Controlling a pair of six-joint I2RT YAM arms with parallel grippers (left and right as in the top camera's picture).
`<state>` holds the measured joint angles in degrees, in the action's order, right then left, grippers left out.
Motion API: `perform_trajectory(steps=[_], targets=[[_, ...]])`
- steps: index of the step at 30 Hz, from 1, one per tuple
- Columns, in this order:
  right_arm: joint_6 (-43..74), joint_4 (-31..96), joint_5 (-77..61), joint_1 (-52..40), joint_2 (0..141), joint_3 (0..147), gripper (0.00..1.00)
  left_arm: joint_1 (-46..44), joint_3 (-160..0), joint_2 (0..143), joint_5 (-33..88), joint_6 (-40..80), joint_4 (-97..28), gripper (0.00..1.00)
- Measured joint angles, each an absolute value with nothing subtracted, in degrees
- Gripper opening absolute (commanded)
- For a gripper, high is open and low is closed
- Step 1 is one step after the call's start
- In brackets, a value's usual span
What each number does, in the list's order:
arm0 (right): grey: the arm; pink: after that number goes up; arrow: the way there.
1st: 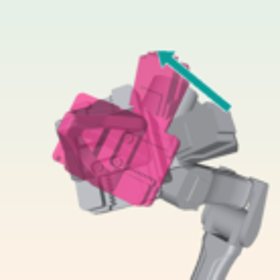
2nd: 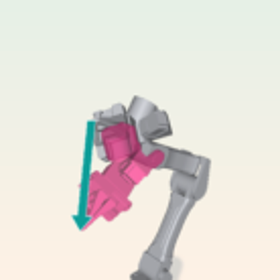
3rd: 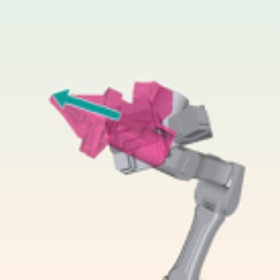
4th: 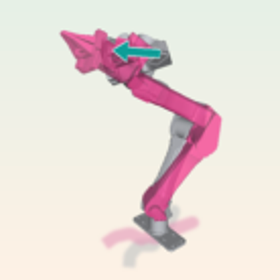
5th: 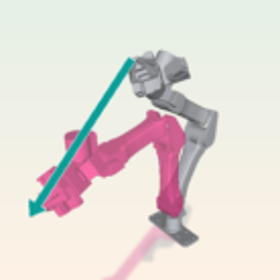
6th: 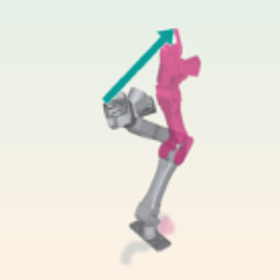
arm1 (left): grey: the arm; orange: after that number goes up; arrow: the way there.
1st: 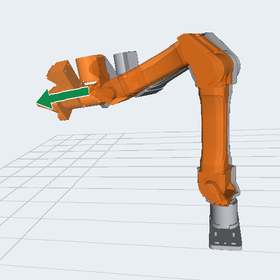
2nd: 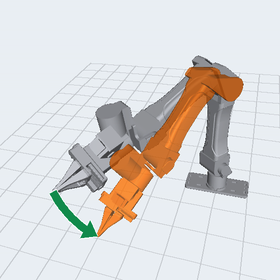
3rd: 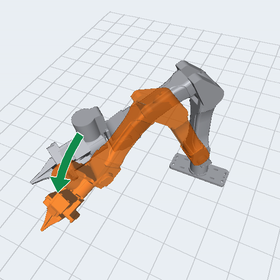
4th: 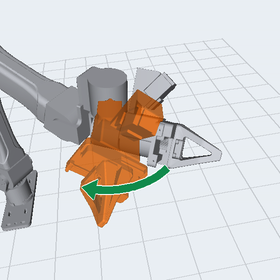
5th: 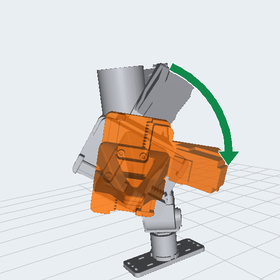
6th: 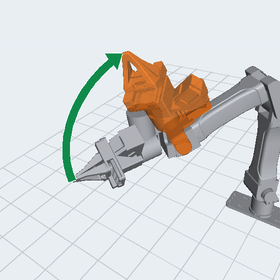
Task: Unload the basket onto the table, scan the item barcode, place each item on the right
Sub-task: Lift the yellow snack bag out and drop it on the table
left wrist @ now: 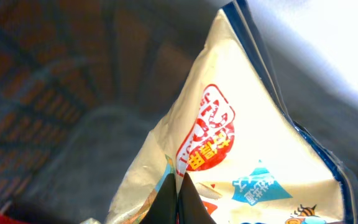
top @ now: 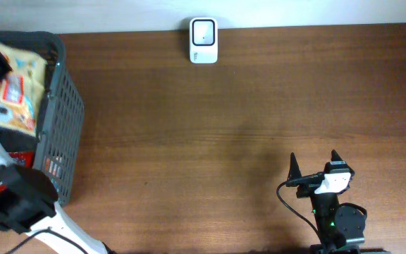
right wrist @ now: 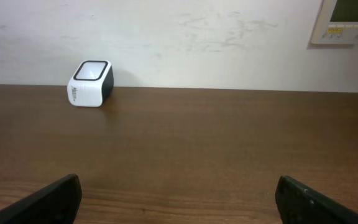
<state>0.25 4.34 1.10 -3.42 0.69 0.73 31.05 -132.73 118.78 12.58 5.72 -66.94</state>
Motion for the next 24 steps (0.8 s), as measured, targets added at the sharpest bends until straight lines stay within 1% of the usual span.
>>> perform_trajectory(steps=[3, 5, 8, 10, 12, 14, 16, 19, 24], targets=[[0.27, 4.32, 1.13, -3.42, 0.69, 0.73, 0.98, 31.05, -138.69, 112.12, 15.73, 6.63, -66.43, 0.00], [0.27, 4.34, 1.13, -3.42, 0.69, 0.73, 0.98, 30.92, -139.61, 107.11, 16.86, 9.82, -64.66, 0.00], [0.25, 4.34, 1.13, -3.42, 0.69, 0.73, 0.98, 27.59, -140.27, 100.88, 25.02, 13.58, -61.08, 0.00], [0.25, 4.32, 1.13, -3.42, 0.69, 0.73, 0.98, 20.67, -140.51, 99.96, 30.89, 14.39, -60.64, 0.00], [0.25, 4.34, 1.10, -3.42, 0.69, 0.73, 0.99, 13.17, -139.63, 100.29, 32.91, 13.91, -60.58, 0.00], [0.25, 4.32, 1.13, -3.42, 0.69, 0.73, 0.98, 4.12, -137.43, 101.41, 33.04, 11.53, -60.60, 0.00], [0.25, 4.32, 1.13, -3.42, 0.69, 0.73, 0.98, -4.25, -134.23, 104.25, 30.48, 7.60, -60.66, 0.00], [0.25, 4.32, 1.13, -3.42, 0.69, 0.73, 0.98, -13.41, -130.43, 112.12, 25.89, 2.52, -60.45, 0.00], [0.25, 4.34, 1.13, -3.42, 0.69, 0.73, 0.98, -25.21, -129.14, 129.60, 22.83, -2.55, -60.18, 0.00]])
